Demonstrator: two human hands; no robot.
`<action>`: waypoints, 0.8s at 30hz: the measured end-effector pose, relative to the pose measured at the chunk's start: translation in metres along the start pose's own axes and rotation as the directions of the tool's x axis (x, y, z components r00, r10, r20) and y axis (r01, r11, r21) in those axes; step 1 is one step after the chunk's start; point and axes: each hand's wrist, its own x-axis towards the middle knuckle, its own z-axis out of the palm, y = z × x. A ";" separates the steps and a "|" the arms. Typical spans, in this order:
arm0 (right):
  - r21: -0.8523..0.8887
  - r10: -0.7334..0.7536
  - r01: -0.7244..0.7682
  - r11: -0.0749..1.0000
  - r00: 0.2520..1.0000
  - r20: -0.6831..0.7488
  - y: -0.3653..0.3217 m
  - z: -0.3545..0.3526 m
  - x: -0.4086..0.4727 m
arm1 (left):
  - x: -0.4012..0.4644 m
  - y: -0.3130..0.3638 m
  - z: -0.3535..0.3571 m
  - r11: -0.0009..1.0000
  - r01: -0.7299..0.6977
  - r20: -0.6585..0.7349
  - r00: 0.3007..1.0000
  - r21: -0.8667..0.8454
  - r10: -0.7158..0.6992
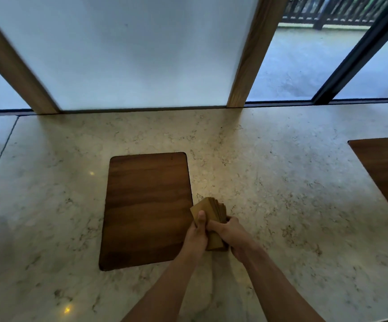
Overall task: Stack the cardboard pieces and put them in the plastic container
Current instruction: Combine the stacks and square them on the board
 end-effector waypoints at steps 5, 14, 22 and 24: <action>0.020 -0.015 0.015 1.000 1.000 -0.013 -0.004 0.003 -0.007 | 0.003 0.002 -0.002 0.996 0.033 0.008 0.999 -0.081 -0.032; -0.246 -0.170 0.208 0.947 0.971 0.168 -0.035 0.037 -0.018 | -0.004 -0.002 -0.040 0.900 0.074 -0.016 0.996 -0.429 -0.089; -0.694 -0.515 0.563 0.448 0.798 0.314 -0.087 0.130 -0.009 | -0.016 0.028 -0.161 0.960 -0.249 -0.340 0.920 -0.128 0.193; -0.733 -0.591 0.634 0.247 0.698 0.404 -0.090 0.153 -0.002 | -0.027 0.027 -0.204 0.925 -0.374 -0.417 0.832 0.064 0.365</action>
